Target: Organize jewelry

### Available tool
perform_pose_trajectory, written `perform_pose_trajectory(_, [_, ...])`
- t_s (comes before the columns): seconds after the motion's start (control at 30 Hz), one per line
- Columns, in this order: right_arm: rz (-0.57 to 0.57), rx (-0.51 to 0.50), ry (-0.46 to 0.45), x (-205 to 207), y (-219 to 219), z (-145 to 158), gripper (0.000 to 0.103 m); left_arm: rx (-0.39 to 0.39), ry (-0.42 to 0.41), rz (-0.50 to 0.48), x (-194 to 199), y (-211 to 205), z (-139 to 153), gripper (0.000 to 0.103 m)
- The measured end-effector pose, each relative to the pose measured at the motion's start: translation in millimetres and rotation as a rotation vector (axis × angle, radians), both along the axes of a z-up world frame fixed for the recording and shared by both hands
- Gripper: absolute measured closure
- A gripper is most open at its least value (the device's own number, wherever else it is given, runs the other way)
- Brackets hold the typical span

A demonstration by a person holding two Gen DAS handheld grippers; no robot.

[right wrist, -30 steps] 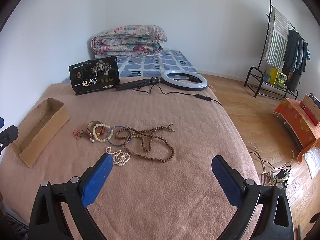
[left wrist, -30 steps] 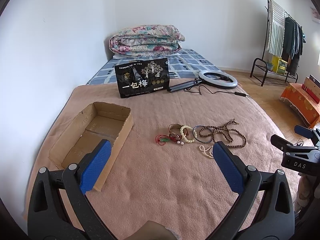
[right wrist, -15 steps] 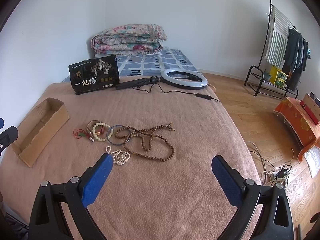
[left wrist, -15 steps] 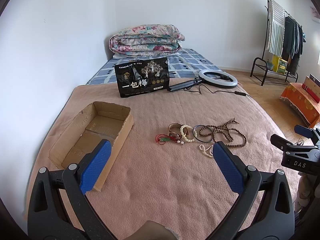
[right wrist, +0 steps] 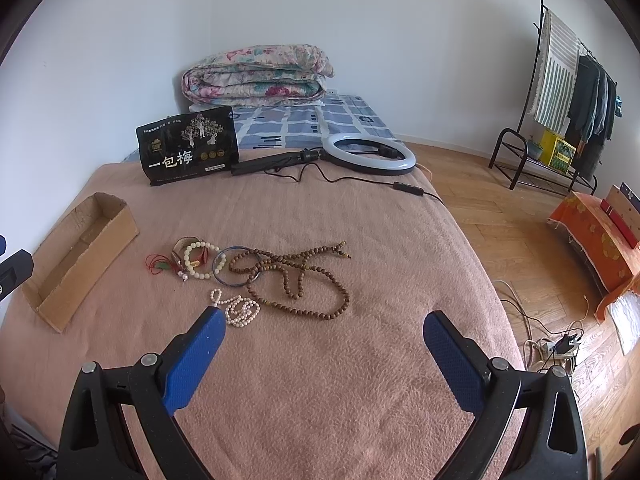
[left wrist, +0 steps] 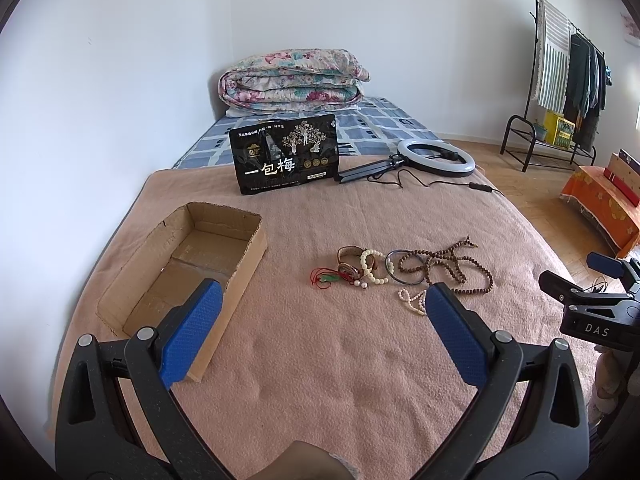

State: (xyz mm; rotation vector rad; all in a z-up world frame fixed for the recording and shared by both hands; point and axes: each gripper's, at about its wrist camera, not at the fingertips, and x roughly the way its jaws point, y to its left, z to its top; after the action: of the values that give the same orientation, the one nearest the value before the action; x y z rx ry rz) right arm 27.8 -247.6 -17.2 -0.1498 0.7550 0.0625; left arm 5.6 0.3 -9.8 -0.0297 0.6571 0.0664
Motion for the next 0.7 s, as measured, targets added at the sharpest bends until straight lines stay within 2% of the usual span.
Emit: perform_pose_trajectory(0.7, [0.004, -0.007, 0.01, 1.2, 1.1, -4.1, 0.003, -0.001, 0.011, 0.004, -0.3, 1.9, -3.8, 0.0])
